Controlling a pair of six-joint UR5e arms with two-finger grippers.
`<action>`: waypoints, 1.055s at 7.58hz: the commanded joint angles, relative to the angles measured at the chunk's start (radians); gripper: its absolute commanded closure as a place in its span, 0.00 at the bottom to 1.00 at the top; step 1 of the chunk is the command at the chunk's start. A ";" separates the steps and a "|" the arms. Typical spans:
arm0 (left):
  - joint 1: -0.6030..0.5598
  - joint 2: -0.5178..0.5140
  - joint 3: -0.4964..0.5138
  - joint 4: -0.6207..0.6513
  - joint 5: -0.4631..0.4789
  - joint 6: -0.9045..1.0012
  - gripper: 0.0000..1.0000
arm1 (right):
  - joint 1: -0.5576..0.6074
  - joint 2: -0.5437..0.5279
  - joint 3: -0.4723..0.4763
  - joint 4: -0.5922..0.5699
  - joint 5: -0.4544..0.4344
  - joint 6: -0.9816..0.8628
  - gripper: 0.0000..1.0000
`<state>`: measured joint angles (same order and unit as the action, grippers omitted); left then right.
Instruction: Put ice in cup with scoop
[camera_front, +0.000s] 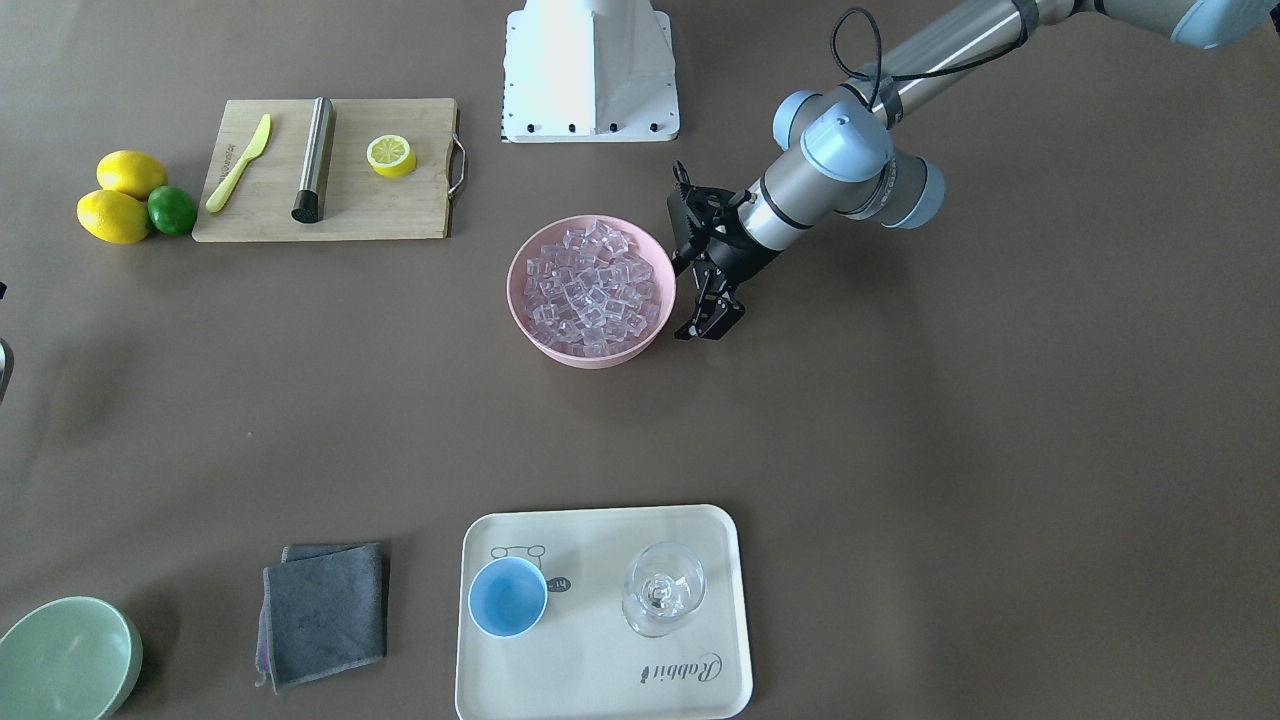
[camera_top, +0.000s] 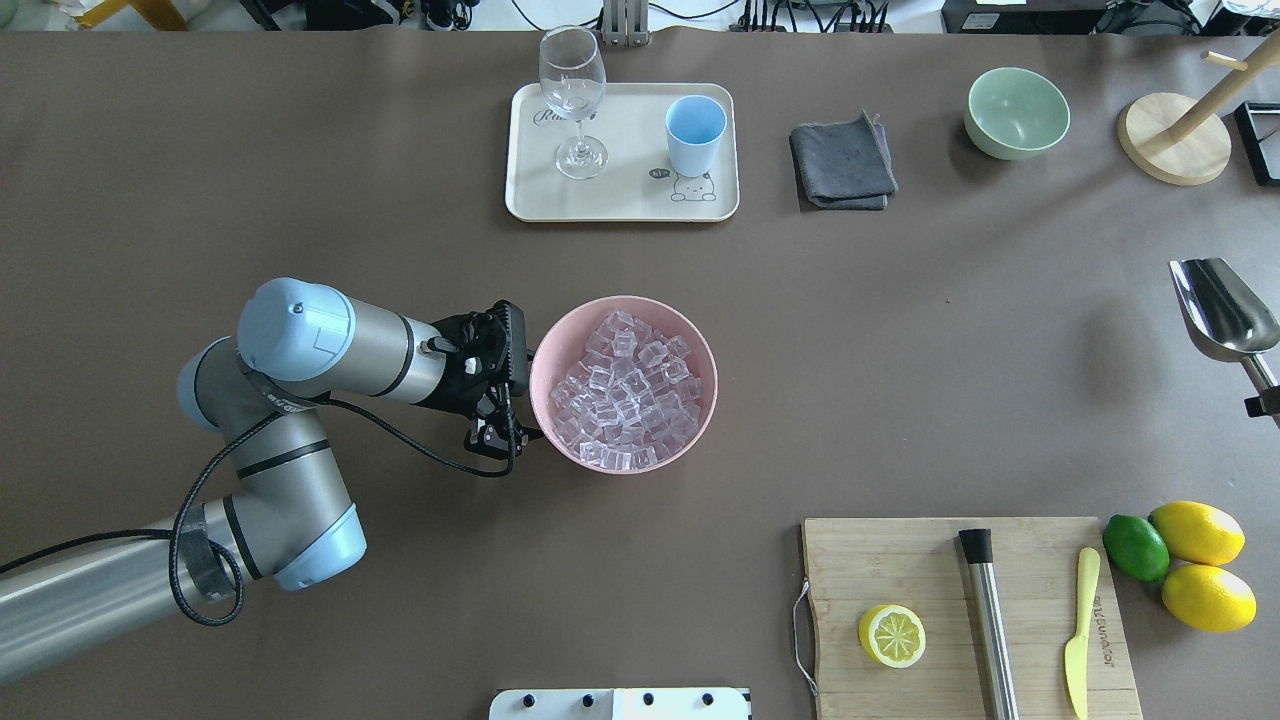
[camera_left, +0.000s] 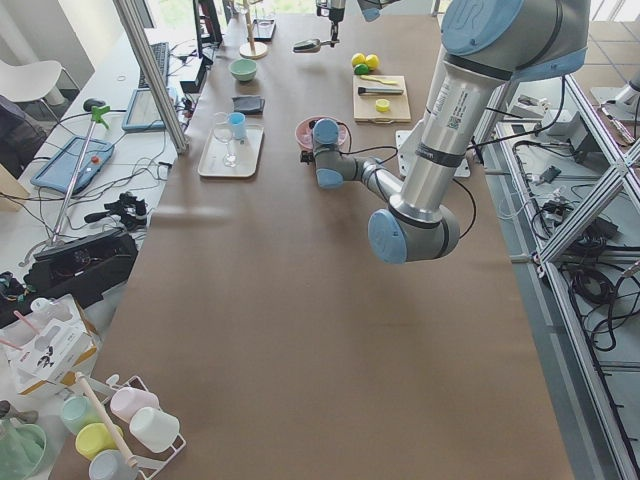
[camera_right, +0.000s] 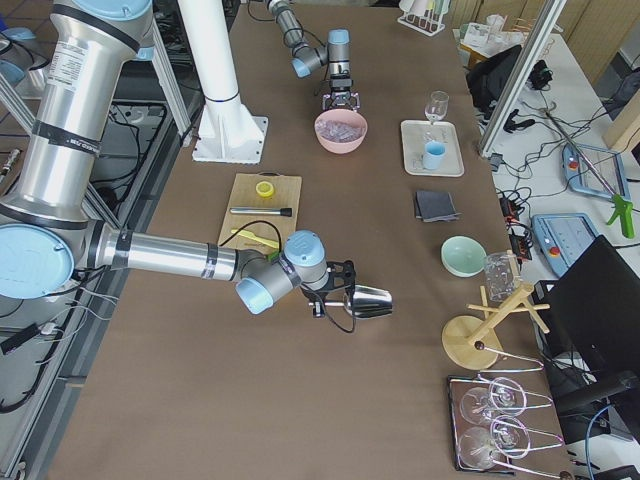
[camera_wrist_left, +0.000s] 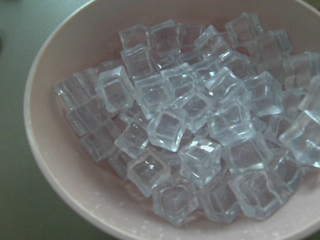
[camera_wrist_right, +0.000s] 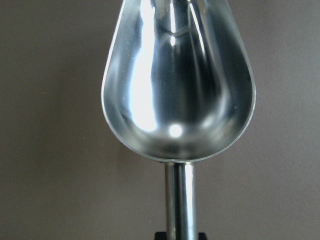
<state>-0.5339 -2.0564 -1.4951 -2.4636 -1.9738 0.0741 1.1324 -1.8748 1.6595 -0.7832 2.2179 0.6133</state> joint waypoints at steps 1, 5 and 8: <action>0.002 0.021 -0.002 -0.032 -0.005 -0.001 0.01 | 0.004 0.020 0.274 -0.325 0.019 -0.097 1.00; 0.017 0.010 -0.005 -0.028 0.004 -0.004 0.01 | 0.001 0.163 0.325 -0.405 0.080 -0.123 1.00; 0.017 0.012 -0.005 -0.028 0.004 -0.004 0.01 | -0.008 0.210 0.410 -0.540 0.083 -0.121 1.00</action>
<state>-0.5175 -2.0472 -1.5002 -2.4909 -1.9700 0.0706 1.1331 -1.6996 2.0286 -1.2520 2.2971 0.4932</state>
